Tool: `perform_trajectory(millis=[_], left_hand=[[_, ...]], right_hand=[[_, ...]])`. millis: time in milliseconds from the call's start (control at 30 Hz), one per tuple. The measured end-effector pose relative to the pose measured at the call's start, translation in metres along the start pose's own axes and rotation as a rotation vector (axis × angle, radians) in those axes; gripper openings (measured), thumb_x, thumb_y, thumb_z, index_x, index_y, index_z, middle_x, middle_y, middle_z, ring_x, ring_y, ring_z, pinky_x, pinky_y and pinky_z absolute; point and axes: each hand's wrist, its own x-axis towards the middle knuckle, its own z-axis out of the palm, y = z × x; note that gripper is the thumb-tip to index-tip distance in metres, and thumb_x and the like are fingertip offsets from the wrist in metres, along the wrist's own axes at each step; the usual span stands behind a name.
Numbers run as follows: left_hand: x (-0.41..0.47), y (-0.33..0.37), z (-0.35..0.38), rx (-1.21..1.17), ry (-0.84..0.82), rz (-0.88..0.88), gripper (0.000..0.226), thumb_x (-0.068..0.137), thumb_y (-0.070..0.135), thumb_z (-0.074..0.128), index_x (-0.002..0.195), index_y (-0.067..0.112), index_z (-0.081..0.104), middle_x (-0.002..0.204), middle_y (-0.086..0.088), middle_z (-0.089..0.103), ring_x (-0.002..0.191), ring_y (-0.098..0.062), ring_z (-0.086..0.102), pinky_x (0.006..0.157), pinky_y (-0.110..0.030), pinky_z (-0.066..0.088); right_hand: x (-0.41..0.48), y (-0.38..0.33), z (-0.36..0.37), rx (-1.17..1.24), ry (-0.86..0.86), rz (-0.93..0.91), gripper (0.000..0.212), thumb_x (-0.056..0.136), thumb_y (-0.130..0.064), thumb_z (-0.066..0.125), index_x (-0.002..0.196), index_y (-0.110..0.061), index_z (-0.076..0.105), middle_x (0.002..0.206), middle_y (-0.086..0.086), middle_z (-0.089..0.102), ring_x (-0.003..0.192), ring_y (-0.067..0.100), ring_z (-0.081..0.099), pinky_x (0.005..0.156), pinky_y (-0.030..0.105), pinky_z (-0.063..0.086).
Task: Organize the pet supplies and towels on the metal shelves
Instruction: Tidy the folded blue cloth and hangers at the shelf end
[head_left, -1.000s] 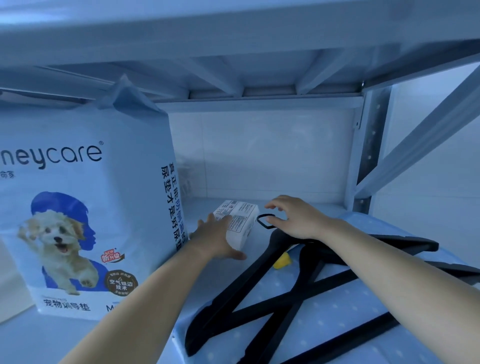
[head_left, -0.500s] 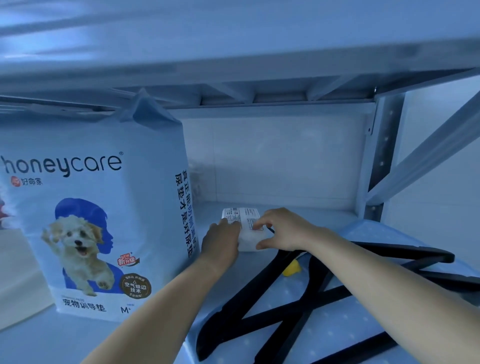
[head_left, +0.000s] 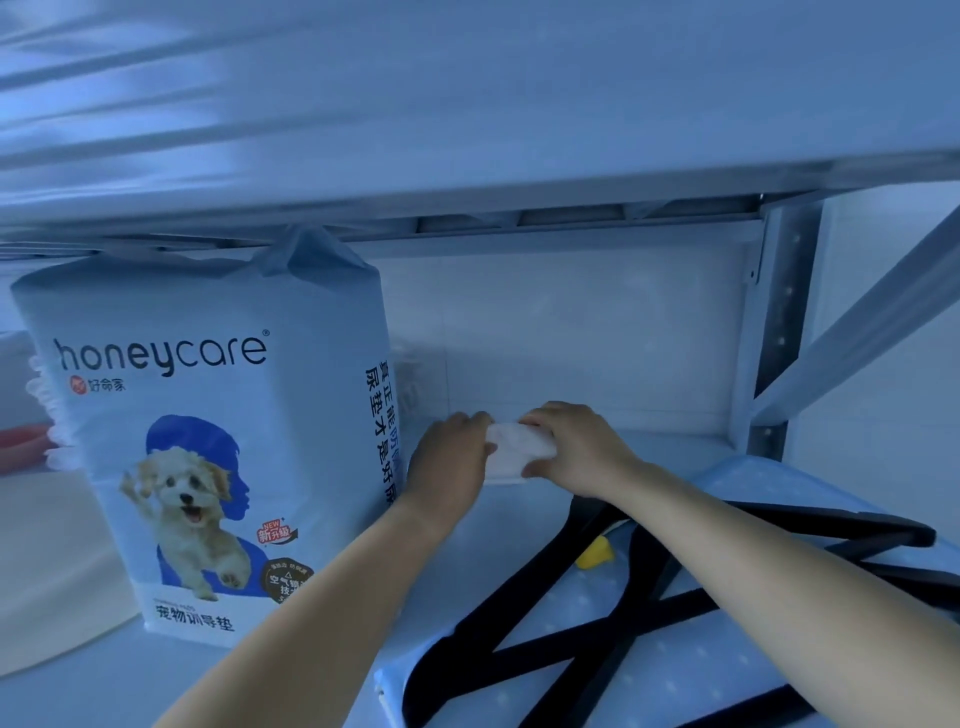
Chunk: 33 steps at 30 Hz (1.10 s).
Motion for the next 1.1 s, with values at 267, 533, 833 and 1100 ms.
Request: perform_trajectory(millis=[267, 533, 833, 1100], left_hand=[[-0.006, 0.004, -0.018, -0.029, -0.015, 0.107, 0.063, 0.080, 0.018, 0.070, 0.134, 0.018, 0.038, 0.129, -0.007, 0.041, 0.105, -0.027, 0.052, 0.084, -0.036, 0.046], [0.015, 0.002, -0.035, -0.055, 0.117, 0.128, 0.050, 0.083, -0.007, 0.050, 0.127, 0.015, 0.051, 0.123, -0.008, 0.052, 0.107, -0.024, 0.051, 0.084, -0.025, 0.039], [0.020, -0.004, 0.005, 0.130, -0.034, 0.098, 0.064, 0.093, 0.004, 0.045, 0.149, 0.019, 0.017, 0.158, -0.007, -0.002, 0.144, -0.030, 0.011, 0.095, -0.038, 0.048], [0.011, -0.008, 0.035, 0.062, -0.089, 0.091, 0.081, 0.092, 0.008, 0.049, 0.149, 0.022, -0.007, 0.153, 0.005, -0.027, 0.145, -0.025, 0.002, 0.088, -0.031, 0.052]], right_hand=[[0.011, 0.003, -0.016, 0.058, 0.038, -0.016, 0.039, 0.080, -0.025, 0.068, 0.117, -0.019, 0.059, 0.109, -0.001, 0.061, 0.099, 0.018, 0.056, 0.078, 0.027, 0.041], [0.020, 0.003, -0.024, 0.224, 0.158, 0.026, 0.029, 0.083, -0.031, 0.066, 0.111, -0.024, 0.061, 0.099, -0.006, 0.065, 0.085, 0.012, 0.059, 0.076, 0.026, 0.048], [0.022, 0.006, -0.005, 0.078, 0.264, 0.000, 0.040, 0.088, -0.026, 0.062, 0.126, -0.017, 0.056, 0.139, 0.001, 0.041, 0.107, 0.016, 0.056, 0.088, 0.024, 0.044], [0.020, 0.016, -0.003, -0.056, 0.000, 0.045, 0.057, 0.095, -0.019, 0.049, 0.147, -0.021, 0.026, 0.158, -0.002, -0.010, 0.141, 0.020, 0.025, 0.109, 0.031, 0.033]])
